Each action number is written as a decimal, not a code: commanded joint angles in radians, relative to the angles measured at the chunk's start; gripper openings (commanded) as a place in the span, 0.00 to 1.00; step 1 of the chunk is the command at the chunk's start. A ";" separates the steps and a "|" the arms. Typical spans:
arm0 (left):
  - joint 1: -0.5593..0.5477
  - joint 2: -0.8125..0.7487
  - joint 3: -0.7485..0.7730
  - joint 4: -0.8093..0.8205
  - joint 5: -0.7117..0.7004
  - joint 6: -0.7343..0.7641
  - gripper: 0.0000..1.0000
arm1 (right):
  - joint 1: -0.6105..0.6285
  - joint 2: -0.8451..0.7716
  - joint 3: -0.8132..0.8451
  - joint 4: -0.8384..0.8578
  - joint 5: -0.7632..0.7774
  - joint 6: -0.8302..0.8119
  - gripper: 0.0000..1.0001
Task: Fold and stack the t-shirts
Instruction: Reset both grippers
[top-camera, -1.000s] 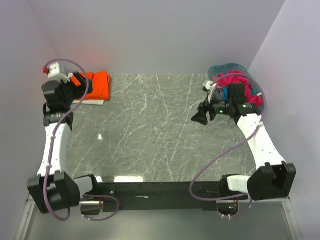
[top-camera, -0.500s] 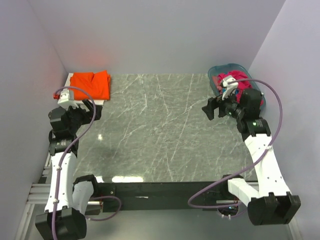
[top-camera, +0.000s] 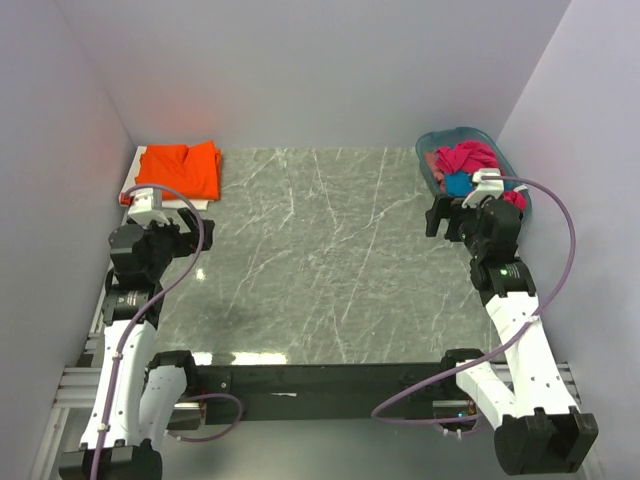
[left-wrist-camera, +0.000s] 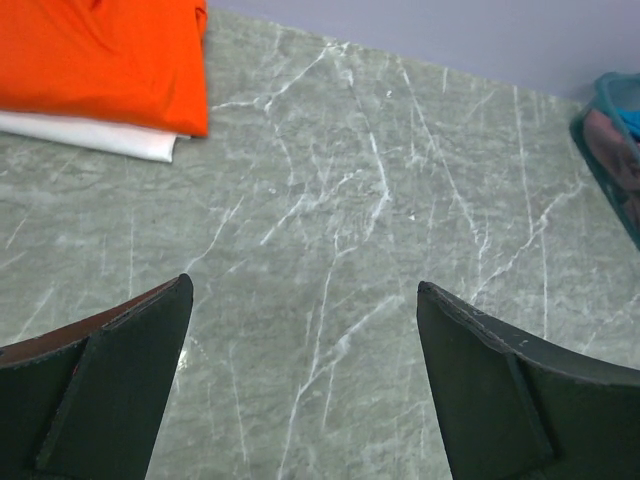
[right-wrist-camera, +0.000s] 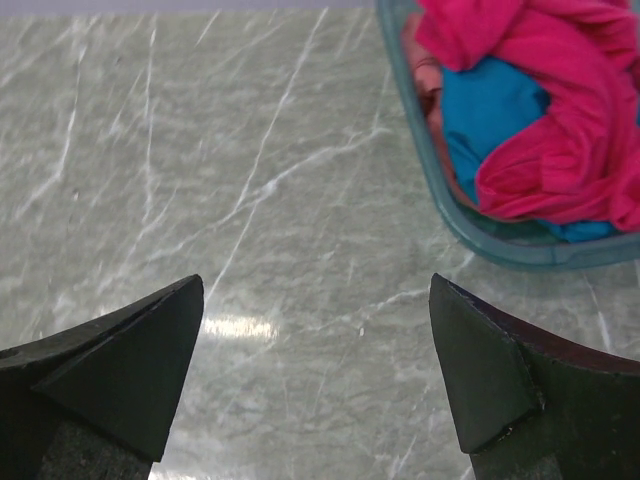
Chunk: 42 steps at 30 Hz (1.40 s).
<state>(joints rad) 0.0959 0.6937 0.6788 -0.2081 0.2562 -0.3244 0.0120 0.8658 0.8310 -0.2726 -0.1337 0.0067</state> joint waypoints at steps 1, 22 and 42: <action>-0.013 -0.008 0.024 -0.007 -0.041 0.024 0.99 | -0.007 -0.028 -0.001 0.095 0.132 0.094 1.00; -0.021 -0.011 0.028 -0.020 -0.081 0.007 1.00 | -0.007 -0.111 -0.125 0.193 0.194 0.128 0.99; -0.021 -0.019 0.030 -0.019 -0.067 0.015 0.99 | -0.055 -0.093 -0.118 0.179 0.190 0.147 1.00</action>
<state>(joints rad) 0.0788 0.6888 0.6788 -0.2527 0.1860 -0.3172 -0.0353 0.7734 0.7067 -0.1272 0.0444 0.1410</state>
